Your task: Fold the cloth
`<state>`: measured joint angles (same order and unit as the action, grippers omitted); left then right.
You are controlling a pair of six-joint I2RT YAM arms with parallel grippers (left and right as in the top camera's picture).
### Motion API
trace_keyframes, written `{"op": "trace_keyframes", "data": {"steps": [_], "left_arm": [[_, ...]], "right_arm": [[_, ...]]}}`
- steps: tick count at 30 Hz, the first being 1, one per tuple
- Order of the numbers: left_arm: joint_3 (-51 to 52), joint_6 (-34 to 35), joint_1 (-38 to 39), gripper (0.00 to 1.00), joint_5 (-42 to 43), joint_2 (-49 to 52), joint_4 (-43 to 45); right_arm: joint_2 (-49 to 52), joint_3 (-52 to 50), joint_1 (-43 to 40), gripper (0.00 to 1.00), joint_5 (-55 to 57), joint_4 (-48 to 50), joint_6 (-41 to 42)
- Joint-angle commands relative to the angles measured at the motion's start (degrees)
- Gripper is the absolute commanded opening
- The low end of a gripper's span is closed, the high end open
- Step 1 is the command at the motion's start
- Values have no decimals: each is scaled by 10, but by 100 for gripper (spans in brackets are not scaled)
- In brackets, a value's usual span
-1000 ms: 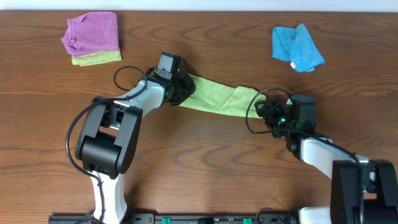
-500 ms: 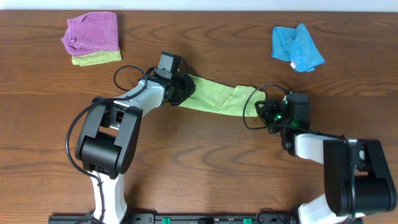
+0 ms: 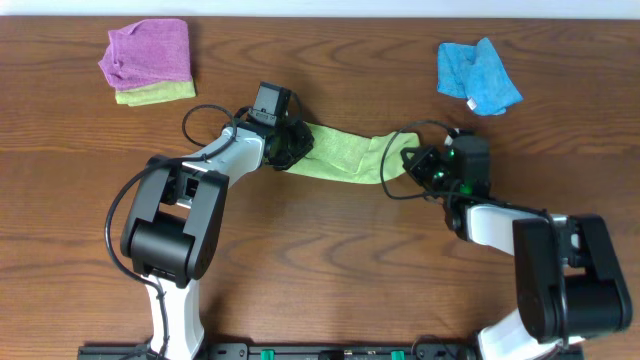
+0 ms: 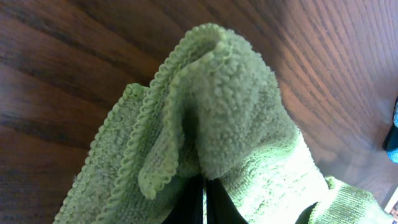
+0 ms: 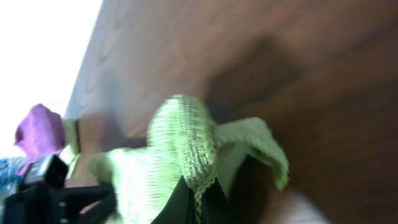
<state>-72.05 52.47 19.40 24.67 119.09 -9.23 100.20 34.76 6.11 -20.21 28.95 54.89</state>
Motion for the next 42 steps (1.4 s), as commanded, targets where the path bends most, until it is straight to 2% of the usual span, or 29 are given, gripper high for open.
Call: {"op": "trace_keyframes", "data": {"steps": [1,15,22,29,42], "left_arm": [[6,-10,1,6,-10,16,-19],[6,-11,1,6,-10,16,-17],[6,-31,1,6,5,16,-14],[5,-55,-6,6,9,2,-18],[2,-120,-71,6,4,-78,-68]], "right_arm": [[-37,28,18,1,-12,-30,-31],[-54,159,121,1,44,-180,-121],[-48,187,134,1,43,-181,-135],[18,249,173,1,37,-208,-147],[21,251,201,1,39,-224,-173]]}}
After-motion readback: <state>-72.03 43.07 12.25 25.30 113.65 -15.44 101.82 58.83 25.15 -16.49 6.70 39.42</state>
